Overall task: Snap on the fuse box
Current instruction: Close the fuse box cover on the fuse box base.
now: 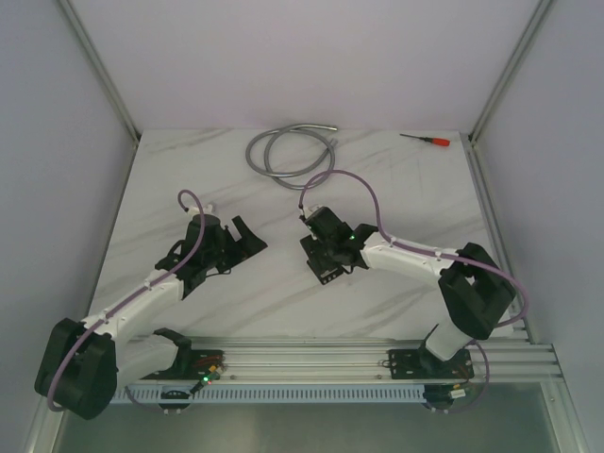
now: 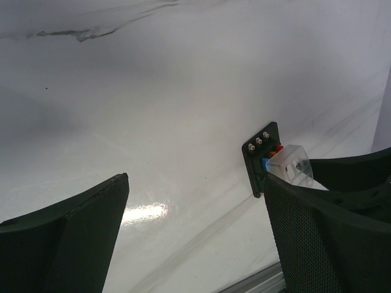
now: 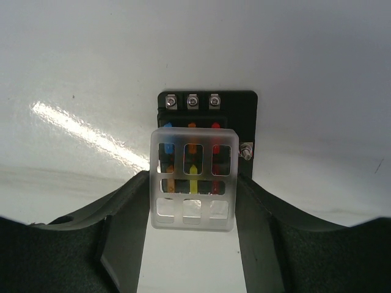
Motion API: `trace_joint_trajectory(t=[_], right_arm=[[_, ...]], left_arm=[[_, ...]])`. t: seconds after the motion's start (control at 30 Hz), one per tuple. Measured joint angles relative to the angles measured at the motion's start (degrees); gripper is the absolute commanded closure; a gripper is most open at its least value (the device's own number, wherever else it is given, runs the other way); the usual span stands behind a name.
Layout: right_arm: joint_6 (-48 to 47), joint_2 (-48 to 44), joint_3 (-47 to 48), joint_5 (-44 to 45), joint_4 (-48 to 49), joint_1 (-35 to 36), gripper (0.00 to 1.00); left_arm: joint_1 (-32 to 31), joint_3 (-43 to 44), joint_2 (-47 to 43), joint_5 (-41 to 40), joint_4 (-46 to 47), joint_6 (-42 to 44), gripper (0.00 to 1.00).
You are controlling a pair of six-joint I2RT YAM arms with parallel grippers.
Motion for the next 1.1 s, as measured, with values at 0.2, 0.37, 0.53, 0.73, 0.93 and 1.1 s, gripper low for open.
trace_joint_trajectory(t=[0.2,0.37,0.53,0.73,0.93,1.1], right_arm=[[0.0,0.1,-0.8,0.0,2.1,0.0,0.61],[0.0,0.1,-1.0,0.0,2.9,0.0,0.59],[0.0,0.5,-1.2,0.0,3.4,0.0,0.55],[0.0,1.2,-1.6,0.0,3.7,0.0,0.49],[0.0,1.2,-1.7,0.0,3.7,0.0,0.37],[0.0,1.2,-1.8,0.0,3.6,0.0,0.34]], left_arm=[[0.0,0.0,0.4,0.3,0.0,-0.2,0.00],[0.0,0.0,0.7,0.4,0.0,-0.3,0.00],[0.0,0.0,0.9,0.6,0.1,-0.4,0.00],[0.0,0.0,0.9,0.8,0.2,-0.4,0.00],[0.0,0.0,0.9,1.2,0.2,-0.4,0.00],[-0.2,0.0,1.5,1.7,0.6,-0.4,0.00]])
